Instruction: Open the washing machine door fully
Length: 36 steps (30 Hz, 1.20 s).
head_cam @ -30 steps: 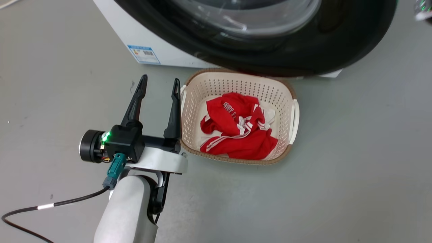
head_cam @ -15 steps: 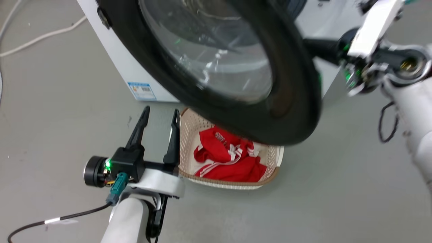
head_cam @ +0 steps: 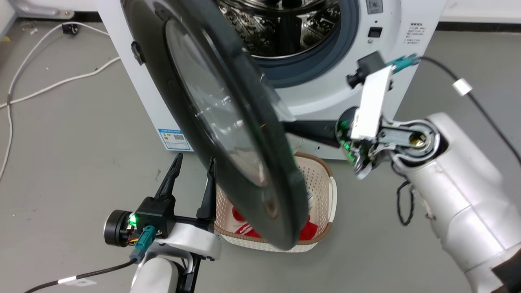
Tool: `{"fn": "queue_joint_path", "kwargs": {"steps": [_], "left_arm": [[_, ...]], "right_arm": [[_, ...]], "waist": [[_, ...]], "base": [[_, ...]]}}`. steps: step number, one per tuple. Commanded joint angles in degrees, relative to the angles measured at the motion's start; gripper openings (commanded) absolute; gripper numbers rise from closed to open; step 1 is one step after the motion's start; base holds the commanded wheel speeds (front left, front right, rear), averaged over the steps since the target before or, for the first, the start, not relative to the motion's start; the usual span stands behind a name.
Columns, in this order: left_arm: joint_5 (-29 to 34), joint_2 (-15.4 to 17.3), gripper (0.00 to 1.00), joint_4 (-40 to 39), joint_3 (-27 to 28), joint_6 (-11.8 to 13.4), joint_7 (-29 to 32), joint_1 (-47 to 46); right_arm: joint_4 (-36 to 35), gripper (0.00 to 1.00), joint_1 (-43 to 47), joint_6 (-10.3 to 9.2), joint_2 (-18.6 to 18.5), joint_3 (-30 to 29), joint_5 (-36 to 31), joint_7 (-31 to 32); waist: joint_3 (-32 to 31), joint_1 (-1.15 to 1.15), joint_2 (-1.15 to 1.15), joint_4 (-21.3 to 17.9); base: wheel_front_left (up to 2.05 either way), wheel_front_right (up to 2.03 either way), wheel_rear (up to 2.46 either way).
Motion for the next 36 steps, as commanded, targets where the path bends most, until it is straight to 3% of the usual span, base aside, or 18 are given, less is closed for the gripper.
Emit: {"fn": "queue_joint_path", "kwargs": {"steps": [1,11,19,24,25,28,36], "left_arm": [[0.2,0.0,1.00,0.0,0.0,-0.1,-0.1,0.5],[-0.4,0.0,1.00,0.1,0.2,-0.2,-0.1,1.1],[-0.2,0.0,1.00,-0.3,1.6,0.2,-0.1,2.4],[0.0,0.0,1.00,0.1,2.0,-0.1,-0.1,3.1],[0.0,0.0,1.00,0.1,2.2,-0.2,-0.1,3.2],[0.3,0.0,1.00,0.0,2.8,-0.2,-0.1,3.7],[1.0,0.0,1.00,0.6,3.9,-0.7,-0.1,5.6]], "right_arm": [[-0.6,0.00,1.1,0.02,0.8,0.4,0.6,0.2],[-5.2,0.00,4.6,0.02,1.1,1.6,2.2,-4.0],[-8.8,0.00,10.3,0.01,0.5,-5.2,1.0,-22.8],[-13.3,0.00,17.5,0.01,-1.5,-10.7,2.2,-30.9],[-14.4,0.05,19.4,0.01,-1.6,-11.9,3.0,-32.5],[-18.1,1.00,24.5,0.01,-2.8,-15.2,2.3,-38.3],[-25.9,1.00,38.7,0.01,-4.6,-19.1,-6.8,-54.1]], "waist": [[-0.3,0.00,0.00,0.1],[-1.2,0.00,0.00,-0.4],[-1.9,0.00,0.00,-2.0],[-2.9,0.00,0.00,-2.4],[-3.1,0.00,0.00,-2.4],[-3.7,0.00,0.00,-2.8],[-6.1,0.00,0.00,-3.4]], "base": [[0.00,0.00,0.00],[0.00,0.00,0.00],[0.00,0.00,0.00],[0.00,0.00,0.00],[0.00,0.00,0.00],[0.00,0.00,0.00],[0.00,0.00,0.00]]}}
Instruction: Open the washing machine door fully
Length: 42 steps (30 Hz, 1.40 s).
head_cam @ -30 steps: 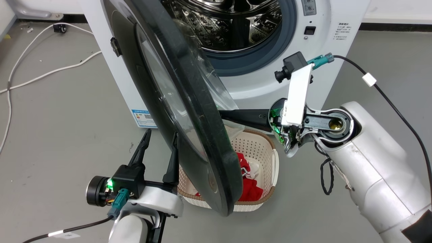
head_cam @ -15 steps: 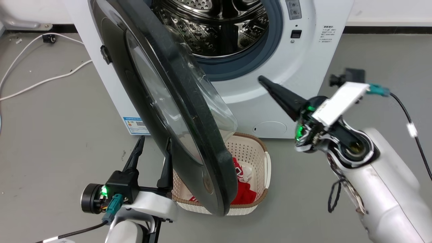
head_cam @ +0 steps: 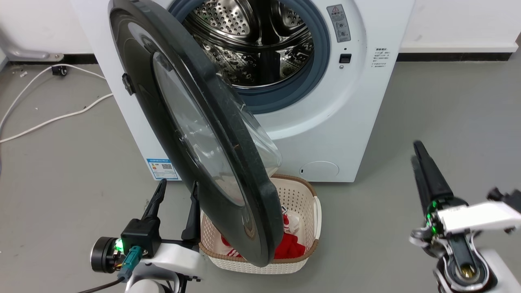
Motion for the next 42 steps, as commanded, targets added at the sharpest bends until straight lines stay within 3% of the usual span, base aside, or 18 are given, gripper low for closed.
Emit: {"fn": "queue_joint_path", "kwargs": {"steps": [1,7,14,20,23,29,42], "left_arm": [[0.4,0.0,1.00,0.1,0.2,0.0,-0.1,0.6],[0.8,0.0,1.00,0.0,1.1,-0.5,-0.1,1.6],[0.9,0.0,1.00,-0.2,2.1,-0.8,-0.1,2.2],[1.3,0.0,1.00,-0.4,2.8,-1.0,-0.1,2.0],[1.4,0.0,1.00,-0.4,3.0,-1.3,-0.1,2.1],[1.8,0.0,1.00,-0.5,3.2,-1.4,-0.1,1.7],[1.9,0.0,1.00,-0.2,2.6,-1.5,-0.1,1.2]], "right_arm": [[-0.4,1.00,1.8,0.00,-0.6,-0.3,-2.5,-2.3],[-0.2,1.00,8.4,0.00,0.4,-4.0,-19.6,-7.0],[-4.8,1.00,12.8,-0.01,9.0,-19.0,-50.9,-7.0],[-11.5,1.00,14.5,-0.01,11.6,-22.4,-74.7,-7.0],[-14.3,1.00,15.5,-0.01,12.1,-21.7,-82.7,-6.9],[-14.5,1.00,17.3,-0.01,12.4,-19.6,-90.3,-5.6],[-7.7,1.00,15.7,-0.01,12.4,-19.0,-89.4,-6.2]], "waist": [[-0.4,0.01,0.00,-0.2],[-1.4,0.01,0.00,-0.4],[-1.9,0.01,0.00,-0.9],[-1.8,0.01,0.00,-1.0],[-1.9,0.01,0.00,-1.2],[-1.6,0.01,0.00,-1.4],[-1.5,0.01,0.00,-1.4]], "base": [[0.00,0.00,0.00],[0.00,0.00,0.00],[0.00,0.00,0.00],[0.00,0.00,0.00],[0.00,0.00,0.00],[0.00,0.00,0.00],[0.00,0.00,0.00]]}}
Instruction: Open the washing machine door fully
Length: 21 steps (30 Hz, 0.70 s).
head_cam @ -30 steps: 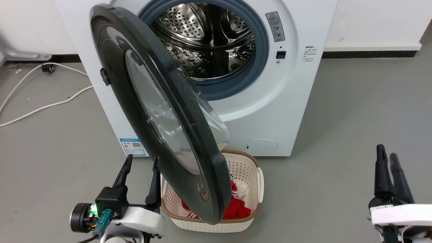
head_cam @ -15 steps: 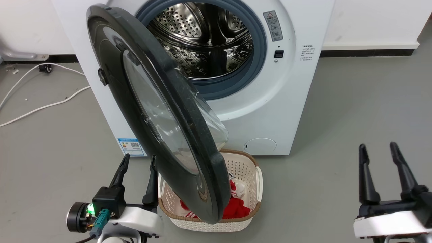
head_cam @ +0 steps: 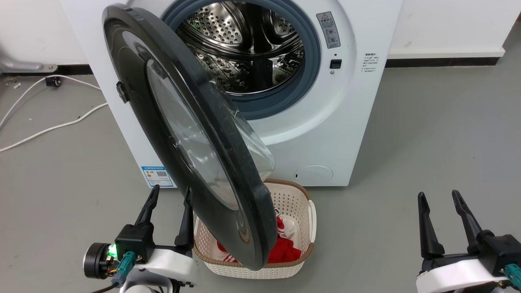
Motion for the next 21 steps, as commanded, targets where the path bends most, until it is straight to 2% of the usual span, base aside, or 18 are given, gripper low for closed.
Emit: {"fn": "queue_joint_path", "kwargs": {"steps": [1,9,10,11,12,13,21], "left_arm": [[-0.2,0.0,1.00,0.1,-0.2,0.1,-0.1,-0.4],[0.5,0.0,1.00,-0.4,-0.6,0.4,-0.1,-0.5],[0.3,0.0,0.76,-0.7,-0.5,0.4,-0.1,-0.6],[0.3,0.0,0.35,-0.8,-0.5,0.4,-0.1,-0.6],[0.2,0.0,0.07,-1.0,-0.4,0.4,-0.1,-0.5],[0.1,0.0,0.00,-1.3,-0.4,0.4,-0.1,-0.5],[-0.4,0.0,0.00,-4.5,0.4,0.8,-0.1,-0.4]], "right_arm": [[0.4,1.00,-0.6,-0.02,0.2,0.0,0.3,-0.3],[0.7,1.00,-1.0,-0.02,0.2,0.3,1.2,-0.6],[0.7,1.00,-1.0,-0.02,0.2,0.4,1.3,-0.6],[0.8,1.00,-1.0,-0.02,0.2,0.4,1.3,-0.7],[0.8,1.00,-1.0,-0.02,0.2,0.5,1.4,-0.6],[0.9,1.00,-1.0,-0.02,0.2,0.5,1.5,-0.6],[1.4,1.00,-1.1,-0.02,0.2,0.5,2.2,-0.8]], "waist": [[0.0,0.00,0.00,0.0],[0.1,0.00,0.00,-0.1],[0.1,0.00,0.00,-0.1],[0.1,0.00,0.00,-0.1],[0.1,0.00,0.00,-0.1],[0.1,0.00,0.00,-0.2],[0.1,0.00,0.00,-0.1]], "base": [[0.00,0.00,0.00],[0.00,0.00,0.00],[0.00,0.00,0.00],[0.00,0.00,0.00],[0.00,0.00,0.00],[0.00,0.00,0.00],[0.00,0.00,0.00]]}}
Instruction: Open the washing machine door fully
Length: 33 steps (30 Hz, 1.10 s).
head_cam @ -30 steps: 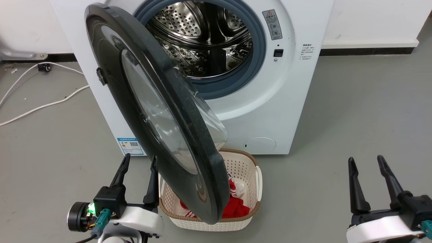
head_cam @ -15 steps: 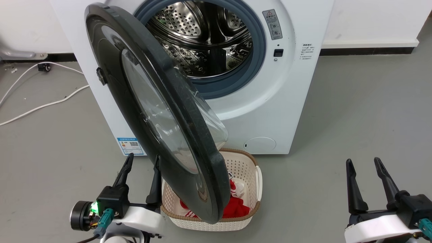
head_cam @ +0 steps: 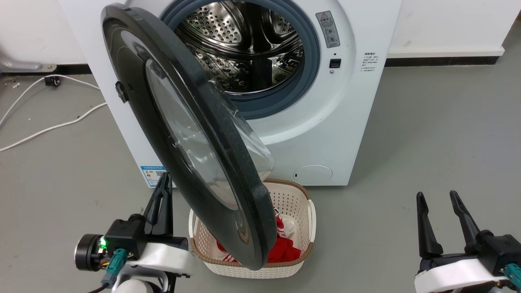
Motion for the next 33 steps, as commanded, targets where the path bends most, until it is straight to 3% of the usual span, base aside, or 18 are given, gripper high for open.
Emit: {"fn": "queue_joint_path", "kwargs": {"steps": [1,9,20,26,33], "left_arm": [[-0.4,0.0,0.00,-0.7,0.3,0.2,-0.1,-0.5],[-0.9,0.0,0.00,-9.8,1.0,0.3,-0.1,-1.7],[1.1,0.0,0.00,-32.5,-0.5,0.5,-0.1,-7.2],[0.6,0.0,0.00,-37.7,-7.6,-1.1,-0.1,-7.1],[-1.9,0.1,0.00,-31.9,-19.8,-3.1,-0.1,-2.0]], "right_arm": [[0.2,1.00,-0.7,-0.02,0.2,0.0,0.5,-0.3],[0.1,1.00,-1.1,-0.02,0.2,0.0,1.0,-0.4],[0.5,1.00,-1.1,-0.02,0.2,0.0,1.5,-0.5],[0.9,1.00,-0.9,-0.02,0.2,0.2,2.0,-0.5],[1.5,1.00,-0.5,-0.02,0.2,0.4,2.3,-0.5]], "waist": [[0.0,0.00,0.00,0.0],[0.2,0.00,0.00,0.1],[0.3,0.00,0.00,-0.2],[0.3,0.00,0.00,-0.5],[0.1,0.00,0.00,-0.5]], "base": [[0.00,0.00,0.00],[0.00,0.00,0.00],[0.00,0.00,0.00],[0.00,0.00,0.00],[0.00,0.00,0.00]]}}
